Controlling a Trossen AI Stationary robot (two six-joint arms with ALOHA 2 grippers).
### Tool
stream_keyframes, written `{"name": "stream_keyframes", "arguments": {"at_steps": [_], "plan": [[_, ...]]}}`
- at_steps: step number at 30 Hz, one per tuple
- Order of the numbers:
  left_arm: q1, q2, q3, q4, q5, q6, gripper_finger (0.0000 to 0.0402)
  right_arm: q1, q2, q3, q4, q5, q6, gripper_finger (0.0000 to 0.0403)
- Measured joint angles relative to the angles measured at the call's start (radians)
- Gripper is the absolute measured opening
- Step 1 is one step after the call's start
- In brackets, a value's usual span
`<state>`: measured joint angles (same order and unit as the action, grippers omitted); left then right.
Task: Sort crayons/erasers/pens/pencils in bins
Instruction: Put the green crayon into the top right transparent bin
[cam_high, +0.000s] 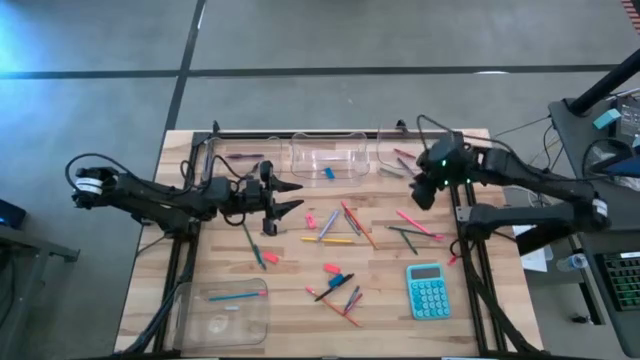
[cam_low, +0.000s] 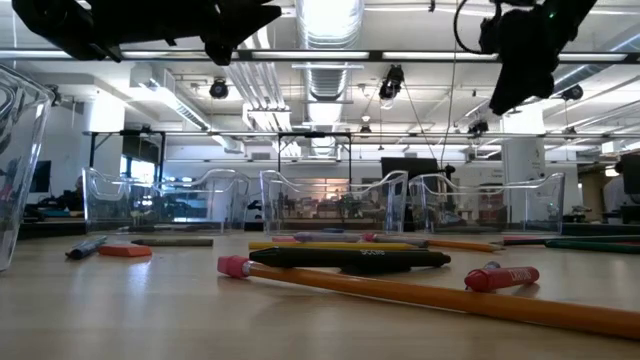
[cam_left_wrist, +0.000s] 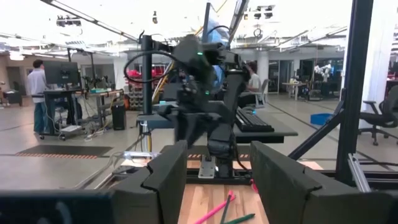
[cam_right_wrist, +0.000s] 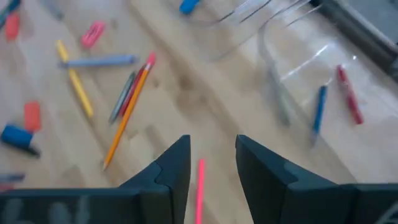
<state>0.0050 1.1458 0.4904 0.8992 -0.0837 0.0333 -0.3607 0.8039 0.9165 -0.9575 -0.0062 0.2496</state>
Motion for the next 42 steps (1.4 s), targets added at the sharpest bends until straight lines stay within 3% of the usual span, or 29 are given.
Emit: {"name": "stream_keyframes", "arguments": {"at_steps": [8, 17, 25, 31, 42], "plan": [[0.0, 0.0, 0.0, -0.002, 0.0, -0.001, 0.0162, 0.322, 0.094, -0.029, -0.069, 0.033, 0.236, 0.0118], [0.0, 0.0, 0.0, -0.003, 0.0, -0.001, 0.0162, 0.528, 0.211, -0.103, -0.067, 0.025, 0.484, 0.0118], [0.0, 0.0, 0.0, -0.003, 0.0, -0.002, 0.0162, 0.59, 0.291, -0.168, -0.022, 0.026, 0.592, 0.0118], [0.0, 0.0, 0.0, -0.003, 0.0, -0.002, 0.0162, 0.59, 0.312, -0.283, 0.189, -0.006, 0.606, 0.0118], [0.0, 0.0, 0.0, -0.004, 0.0, -0.002, 0.0162, 0.59, 0.311, -0.436, 0.353, -0.013, 0.65, 0.0118]]}}
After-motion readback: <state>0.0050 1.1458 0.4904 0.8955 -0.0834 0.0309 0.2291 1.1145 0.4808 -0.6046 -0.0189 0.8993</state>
